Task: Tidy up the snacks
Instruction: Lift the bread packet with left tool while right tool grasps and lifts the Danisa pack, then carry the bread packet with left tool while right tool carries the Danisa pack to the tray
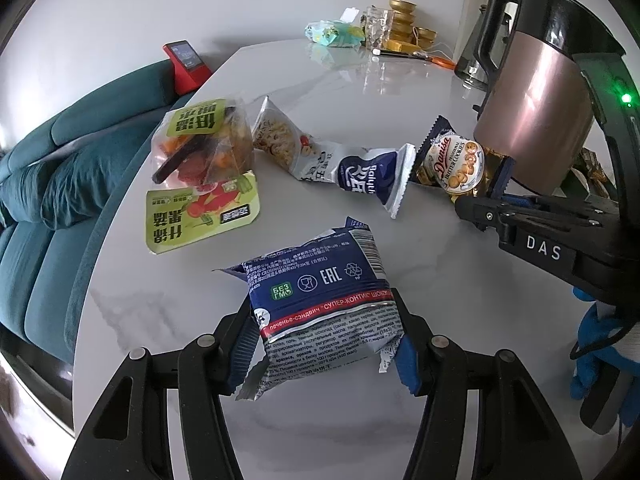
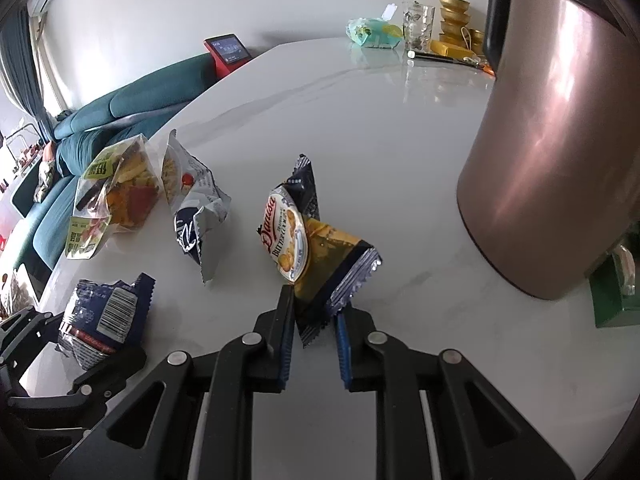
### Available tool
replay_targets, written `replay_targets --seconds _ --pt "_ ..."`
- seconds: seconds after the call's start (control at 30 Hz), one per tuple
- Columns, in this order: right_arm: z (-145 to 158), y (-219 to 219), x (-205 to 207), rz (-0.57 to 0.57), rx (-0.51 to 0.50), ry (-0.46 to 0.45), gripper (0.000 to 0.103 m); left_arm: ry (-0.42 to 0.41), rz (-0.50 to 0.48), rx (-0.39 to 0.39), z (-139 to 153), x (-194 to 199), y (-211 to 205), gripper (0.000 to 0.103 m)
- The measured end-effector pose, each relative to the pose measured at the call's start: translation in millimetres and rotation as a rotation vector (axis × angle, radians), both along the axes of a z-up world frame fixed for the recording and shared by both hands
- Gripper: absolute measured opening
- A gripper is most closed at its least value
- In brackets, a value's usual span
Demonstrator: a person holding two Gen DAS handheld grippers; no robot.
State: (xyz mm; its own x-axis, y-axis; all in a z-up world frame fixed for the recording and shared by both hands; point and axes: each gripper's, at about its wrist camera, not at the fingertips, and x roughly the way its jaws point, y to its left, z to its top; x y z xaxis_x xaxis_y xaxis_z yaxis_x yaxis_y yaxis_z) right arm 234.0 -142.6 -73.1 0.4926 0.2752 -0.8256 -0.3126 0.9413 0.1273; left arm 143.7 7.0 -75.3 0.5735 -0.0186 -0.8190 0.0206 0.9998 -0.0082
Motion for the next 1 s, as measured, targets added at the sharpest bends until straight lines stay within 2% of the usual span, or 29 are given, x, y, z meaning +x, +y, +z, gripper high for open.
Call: replay_targets --seconds 0.43,1.0 --pt "13 -11 -13 -0.034 0.037 -0.028 0.0 -0.032 -0.032 0.007 8 -2 -6 0.053" --pt "57 -32 -64 -0.072 0.052 -0.089 0.0 -0.067 -0.082 -0.013 28 -14 -13 0.053"
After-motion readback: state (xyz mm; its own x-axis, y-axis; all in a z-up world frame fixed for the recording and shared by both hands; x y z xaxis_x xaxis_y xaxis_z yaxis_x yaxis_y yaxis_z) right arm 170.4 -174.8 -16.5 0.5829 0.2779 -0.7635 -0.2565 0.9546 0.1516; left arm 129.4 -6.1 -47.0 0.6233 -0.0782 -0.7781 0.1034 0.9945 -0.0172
